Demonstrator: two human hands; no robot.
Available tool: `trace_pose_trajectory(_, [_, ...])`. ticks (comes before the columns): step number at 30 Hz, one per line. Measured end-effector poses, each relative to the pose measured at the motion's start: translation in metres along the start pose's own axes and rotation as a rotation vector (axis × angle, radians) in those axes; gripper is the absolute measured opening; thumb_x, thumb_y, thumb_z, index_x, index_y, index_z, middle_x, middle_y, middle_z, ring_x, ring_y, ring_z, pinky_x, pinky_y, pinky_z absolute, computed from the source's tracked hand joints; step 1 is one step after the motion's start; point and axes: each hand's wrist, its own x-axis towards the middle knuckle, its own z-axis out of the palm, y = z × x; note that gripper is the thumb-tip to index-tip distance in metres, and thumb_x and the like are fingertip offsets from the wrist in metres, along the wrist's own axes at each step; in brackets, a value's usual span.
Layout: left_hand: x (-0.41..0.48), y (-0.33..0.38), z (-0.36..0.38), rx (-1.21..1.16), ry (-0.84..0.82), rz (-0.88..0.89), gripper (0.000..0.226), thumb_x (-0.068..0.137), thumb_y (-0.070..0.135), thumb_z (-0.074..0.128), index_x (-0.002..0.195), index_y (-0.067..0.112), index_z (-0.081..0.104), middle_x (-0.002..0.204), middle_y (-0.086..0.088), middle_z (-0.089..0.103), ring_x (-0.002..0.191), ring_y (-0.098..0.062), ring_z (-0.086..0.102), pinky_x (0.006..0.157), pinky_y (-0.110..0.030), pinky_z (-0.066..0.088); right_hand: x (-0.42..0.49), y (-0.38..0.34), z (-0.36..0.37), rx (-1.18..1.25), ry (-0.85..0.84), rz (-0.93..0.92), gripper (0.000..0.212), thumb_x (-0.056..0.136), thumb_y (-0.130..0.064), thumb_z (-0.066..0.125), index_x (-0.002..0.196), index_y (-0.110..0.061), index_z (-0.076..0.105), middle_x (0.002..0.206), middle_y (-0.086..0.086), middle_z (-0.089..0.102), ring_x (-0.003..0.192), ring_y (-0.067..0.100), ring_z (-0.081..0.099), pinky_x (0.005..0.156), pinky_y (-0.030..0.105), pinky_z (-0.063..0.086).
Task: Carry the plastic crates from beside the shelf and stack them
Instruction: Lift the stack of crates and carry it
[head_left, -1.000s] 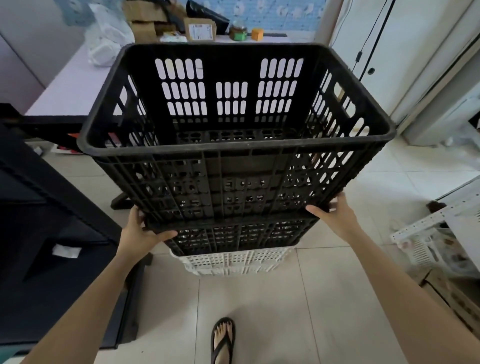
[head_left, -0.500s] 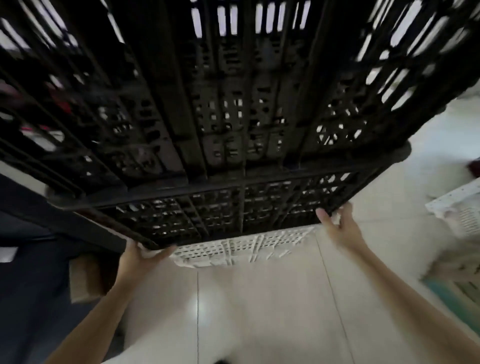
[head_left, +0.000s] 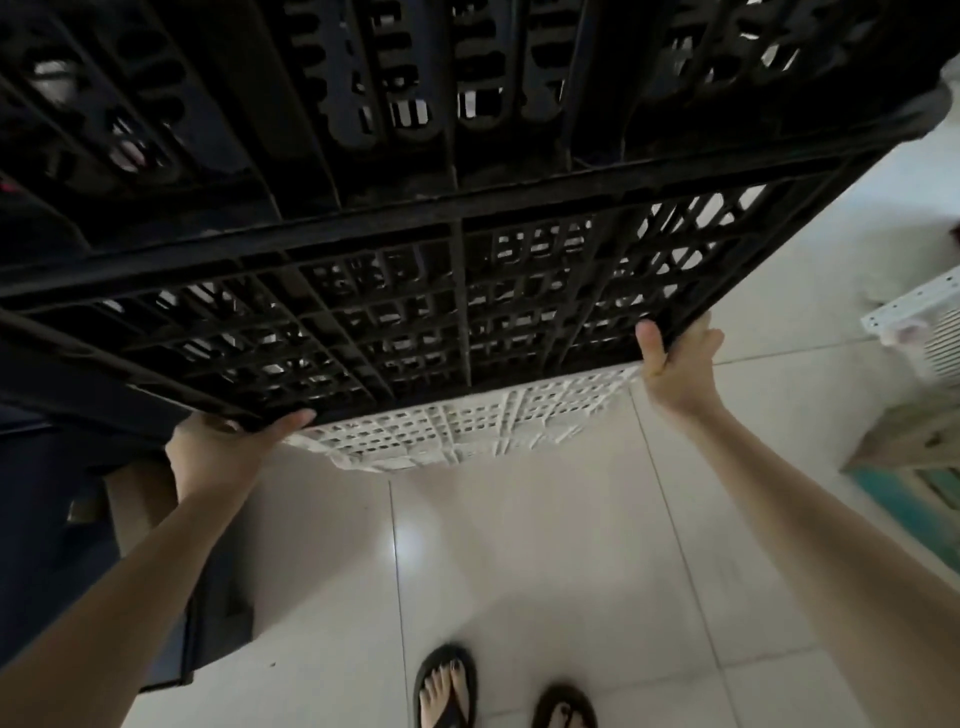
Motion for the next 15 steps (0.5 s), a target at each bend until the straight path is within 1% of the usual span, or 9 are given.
trace_pose_trajectory(2, [0.000, 0.003, -0.002, -0.003, -0.006, 0.021, 0.043, 0.061, 0.037, 0.088, 0.058, 0.009, 0.055, 0.068, -0.012, 0.063, 0.088, -0.035, 0.069, 0.071, -0.031, 0.045, -0.002, 0.000, 0.003, 0.042, 0.006, 0.047, 0.083, 0.082, -0.059, 0.037, 0.139, 0.000, 0.027, 0.130, 0.027, 0.036, 0.106, 0.031, 0.033, 0.078, 0.011, 0.017])
trace_pose_trajectory(3, [0.000, 0.004, -0.002, -0.011, -0.011, 0.026, 0.042, 0.061, 0.036, 0.088, 0.060, 0.010, 0.055, 0.070, -0.010, 0.062, 0.090, -0.034, 0.068, 0.073, -0.031, 0.045, -0.002, 0.001, 0.004, 0.061, -0.011, 0.083, 0.075, 0.087, -0.053, 0.041, 0.139, -0.002, 0.026, 0.130, 0.027, 0.033, 0.102, 0.023, 0.029, 0.080, 0.010, 0.018])
trace_pose_trajectory(5, [0.001, 0.006, -0.002, -0.022, -0.020, 0.028, 0.040, 0.062, 0.036, 0.088, 0.075, 0.006, 0.063, 0.078, -0.010, 0.064, 0.097, -0.032, 0.067, 0.077, -0.030, 0.045, -0.002, 0.002, 0.005, 0.075, -0.026, 0.108, 0.063, 0.094, -0.044, 0.045, 0.140, -0.006, 0.025, 0.130, 0.026, 0.030, 0.098, 0.016, 0.022, 0.080, 0.008, 0.018])
trace_pose_trajectory(7, [0.005, 0.004, -0.002, -0.026, -0.029, 0.032, 0.048, 0.061, 0.038, 0.088, 0.087, 0.001, 0.069, 0.087, -0.013, 0.070, 0.100, -0.029, 0.067, 0.081, -0.031, 0.046, -0.001, 0.001, 0.006, 0.079, -0.026, 0.098, 0.067, 0.092, -0.050, 0.044, 0.140, -0.008, 0.025, 0.129, 0.025, 0.031, 0.097, 0.016, 0.021, 0.077, 0.006, 0.017])
trace_pose_trajectory(9, [0.009, 0.000, -0.001, -0.026, -0.022, 0.031, 0.057, 0.058, 0.042, 0.088, 0.092, 0.000, 0.071, 0.096, -0.015, 0.074, 0.101, -0.029, 0.067, 0.085, -0.034, 0.050, 0.000, 0.000, 0.005, 0.075, -0.019, 0.093, 0.073, 0.086, -0.057, 0.041, 0.139, -0.010, 0.026, 0.128, 0.024, 0.032, 0.098, 0.016, 0.021, 0.079, 0.007, 0.018])
trace_pose_trajectory(10, [0.012, -0.003, 0.000, -0.030, -0.022, 0.034, 0.060, 0.057, 0.044, 0.088, 0.094, 0.000, 0.071, 0.098, -0.015, 0.074, 0.102, -0.029, 0.067, 0.087, -0.036, 0.051, 0.000, 0.000, 0.005, 0.074, -0.023, 0.095, 0.071, 0.087, -0.057, 0.041, 0.139, -0.011, 0.026, 0.128, 0.023, 0.032, 0.099, 0.016, 0.021, 0.080, 0.008, 0.018])
trace_pose_trajectory(11, [0.013, -0.005, 0.000, -0.033, -0.023, 0.030, 0.061, 0.056, 0.045, 0.088, 0.095, 0.001, 0.071, 0.099, -0.015, 0.074, 0.102, -0.029, 0.068, 0.087, -0.037, 0.052, -0.001, 0.000, 0.005, 0.078, -0.034, 0.104, 0.067, 0.090, -0.054, 0.042, 0.138, -0.011, 0.026, 0.128, 0.023, 0.032, 0.099, 0.016, 0.021, 0.083, 0.010, 0.020])
trace_pose_trajectory(13, [0.014, -0.007, 0.000, -0.026, -0.020, 0.023, 0.062, 0.057, 0.045, 0.088, 0.098, 0.002, 0.070, 0.102, -0.013, 0.074, 0.102, -0.028, 0.068, 0.087, -0.037, 0.052, -0.002, -0.002, 0.004, 0.075, -0.049, 0.106, 0.063, 0.093, -0.050, 0.043, 0.138, -0.010, 0.026, 0.129, 0.024, 0.030, 0.101, 0.016, 0.021, 0.091, 0.022, 0.025])
trace_pose_trajectory(15, [0.012, -0.010, -0.001, -0.038, -0.026, 0.026, 0.055, 0.060, 0.043, 0.087, 0.094, 0.004, 0.069, 0.099, -0.013, 0.073, 0.099, -0.028, 0.068, 0.084, -0.036, 0.052, 0.001, -0.002, 0.001, 0.080, -0.063, 0.093, 0.065, 0.091, -0.052, 0.044, 0.138, -0.011, 0.026, 0.130, 0.021, 0.030, 0.106, 0.020, 0.025, 0.100, 0.030, 0.028])
